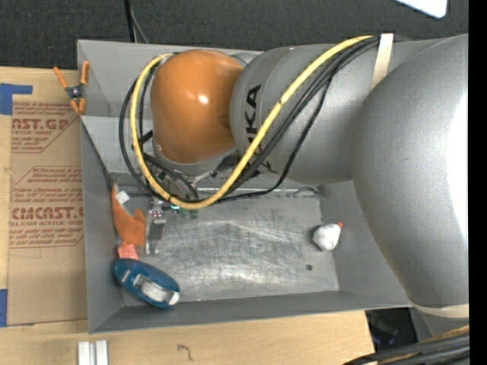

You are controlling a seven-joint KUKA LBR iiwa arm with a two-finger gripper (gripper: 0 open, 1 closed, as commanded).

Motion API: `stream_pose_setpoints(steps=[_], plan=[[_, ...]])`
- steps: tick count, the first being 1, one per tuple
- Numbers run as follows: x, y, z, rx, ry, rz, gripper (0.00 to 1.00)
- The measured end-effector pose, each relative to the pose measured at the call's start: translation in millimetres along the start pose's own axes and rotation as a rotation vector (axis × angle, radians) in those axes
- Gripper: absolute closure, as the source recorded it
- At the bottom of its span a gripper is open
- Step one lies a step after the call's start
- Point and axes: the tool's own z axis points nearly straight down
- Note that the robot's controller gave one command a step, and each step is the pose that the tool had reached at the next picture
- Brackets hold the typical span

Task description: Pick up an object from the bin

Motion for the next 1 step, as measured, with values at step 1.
stream_pose_setpoints(steps=[1], plan=[[-2.1,-1.0,-4.2,-0.002,-0.007,0.002,0.00]])
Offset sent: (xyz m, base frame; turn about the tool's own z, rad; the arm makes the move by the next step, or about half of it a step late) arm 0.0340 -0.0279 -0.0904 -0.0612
